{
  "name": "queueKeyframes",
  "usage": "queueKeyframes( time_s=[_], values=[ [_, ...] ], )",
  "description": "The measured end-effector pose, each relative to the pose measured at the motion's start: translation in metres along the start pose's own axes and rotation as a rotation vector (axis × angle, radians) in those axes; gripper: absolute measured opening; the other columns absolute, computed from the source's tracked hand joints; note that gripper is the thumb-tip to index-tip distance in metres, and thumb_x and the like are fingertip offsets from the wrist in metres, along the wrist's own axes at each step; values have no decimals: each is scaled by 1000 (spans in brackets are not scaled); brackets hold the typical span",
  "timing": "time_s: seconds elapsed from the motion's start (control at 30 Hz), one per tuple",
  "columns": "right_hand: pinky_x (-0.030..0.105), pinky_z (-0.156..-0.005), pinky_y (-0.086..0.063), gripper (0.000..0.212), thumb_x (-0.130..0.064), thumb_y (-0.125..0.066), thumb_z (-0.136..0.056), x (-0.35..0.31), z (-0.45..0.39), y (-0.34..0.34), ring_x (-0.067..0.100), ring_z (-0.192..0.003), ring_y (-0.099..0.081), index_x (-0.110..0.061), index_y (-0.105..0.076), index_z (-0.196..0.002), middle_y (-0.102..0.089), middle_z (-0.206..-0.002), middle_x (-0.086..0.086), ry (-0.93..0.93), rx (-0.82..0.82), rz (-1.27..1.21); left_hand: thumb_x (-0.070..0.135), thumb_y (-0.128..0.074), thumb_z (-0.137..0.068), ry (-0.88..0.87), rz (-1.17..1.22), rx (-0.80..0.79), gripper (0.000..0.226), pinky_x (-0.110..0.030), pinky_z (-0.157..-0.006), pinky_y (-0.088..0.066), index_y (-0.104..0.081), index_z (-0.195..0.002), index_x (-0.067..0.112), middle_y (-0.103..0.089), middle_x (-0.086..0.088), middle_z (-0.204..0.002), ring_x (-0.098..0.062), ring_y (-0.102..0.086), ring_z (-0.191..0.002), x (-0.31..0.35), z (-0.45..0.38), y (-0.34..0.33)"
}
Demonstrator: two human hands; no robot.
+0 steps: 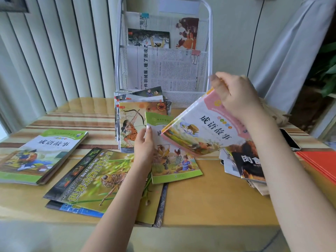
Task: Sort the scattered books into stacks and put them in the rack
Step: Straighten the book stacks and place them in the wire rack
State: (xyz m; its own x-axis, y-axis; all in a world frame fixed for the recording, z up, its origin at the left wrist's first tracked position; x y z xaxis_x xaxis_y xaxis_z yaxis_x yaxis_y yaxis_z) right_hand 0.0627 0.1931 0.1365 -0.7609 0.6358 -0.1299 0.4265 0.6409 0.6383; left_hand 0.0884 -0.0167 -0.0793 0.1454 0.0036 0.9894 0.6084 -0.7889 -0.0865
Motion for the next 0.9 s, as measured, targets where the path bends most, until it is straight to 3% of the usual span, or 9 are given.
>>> queueKeyframes(
  time_s=[0.23, 0.33, 0.4, 0.5, 0.57, 0.67, 0.77, 0.83, 0.9],
  values=[
    [25, -50, -26, 53, -51, -23, -97, -44, -34, -49, 13, -50, -43, -18, -38, -60, -43, -52, -2, 91, -365, 75, 39, -29, -102, -184, 130, -230, 40, -20, -63, -52, -61, -94, 16, -71, 9, -79, -1, -66, -72, 36, 21, -18],
    [23, -50, -30, 47, -44, -21, -101, -54, -29, -67, 11, -48, -42, -20, -43, -68, -45, -54, -5, 132, -234, 239, 61, -48, -82, -101, 205, -524, 56, -41, -81, -57, -59, -117, 18, -70, -9, -111, -23, -69, -99, 27, 31, -39],
    [21, -44, -26, 42, -36, -29, -101, -57, -24, -70, 16, -45, -47, -16, -54, -75, -52, -54, -2, 130, -48, 178, 40, -72, -71, -87, 253, -605, 58, -36, -76, -57, -54, -123, 22, -69, -8, -113, -27, -68, -101, 29, 38, -44],
    [23, -47, -34, 39, -30, -37, -96, -64, -11, -62, 21, -55, -57, -8, -62, -78, -60, -61, 2, 191, 226, 85, 8, -75, -78, -222, 152, -498, 50, -24, -70, -56, -51, -119, 25, -70, -5, -103, -17, -69, -95, 39, 42, -44],
    [34, -74, -41, 34, -32, -37, -95, -54, 2, -65, 24, -85, -58, -10, -63, -97, -66, -92, 5, 155, 239, 91, 4, -69, -82, -363, 91, -355, 43, -20, -69, -56, -51, -114, 26, -68, 1, -101, -9, -68, -89, 50, 41, -35],
    [34, -101, -32, 48, -35, -46, -94, -1, 33, -71, 21, -122, -45, -12, -38, -136, -49, -135, 6, -104, 166, -36, 6, -68, -83, -391, 127, -281, 43, -24, -73, -58, -49, -118, 24, -66, 8, -105, -8, -68, -93, 51, 34, -24],
    [36, -111, -25, 65, -53, -41, -92, 49, 79, -120, 16, -137, -28, -23, -18, -145, -27, -152, 0, -564, -173, -567, 9, -70, -82, -445, 103, -249, 41, -23, -71, -58, -50, -110, 30, -68, 19, -97, -3, -68, -90, 55, 33, -21],
    [37, -109, -32, 59, -64, -30, -90, 45, 107, -151, 10, -128, -42, -32, -35, -138, -42, -144, -5, -763, -264, -989, 20, -80, -75, -554, -27, -166, 45, -19, -67, -57, -48, -104, 32, -64, 33, -93, 6, -65, -85, 63, 41, -20],
    [36, -107, -34, 57, -71, -25, -86, 43, 124, -160, 4, -119, -49, -40, -47, -129, -53, -133, -11, -876, -133, -1150, 39, -79, -69, -635, -124, -89, 58, -26, -64, -58, -41, -112, 29, -62, 35, -94, 4, -66, -82, 66, 48, -18]
  ],
)
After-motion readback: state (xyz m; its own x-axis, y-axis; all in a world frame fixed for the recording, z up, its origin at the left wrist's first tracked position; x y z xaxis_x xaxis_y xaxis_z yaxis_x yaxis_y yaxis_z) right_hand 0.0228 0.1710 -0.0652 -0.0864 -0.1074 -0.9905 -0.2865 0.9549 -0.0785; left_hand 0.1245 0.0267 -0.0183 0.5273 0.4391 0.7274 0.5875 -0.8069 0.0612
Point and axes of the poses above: each hand's wrist, its own z-axis away from the middle knuckle, its own y-axis out of the back of the hand, x = y × z, the point moved 10 cm from there along -z, towards the middle knuckle
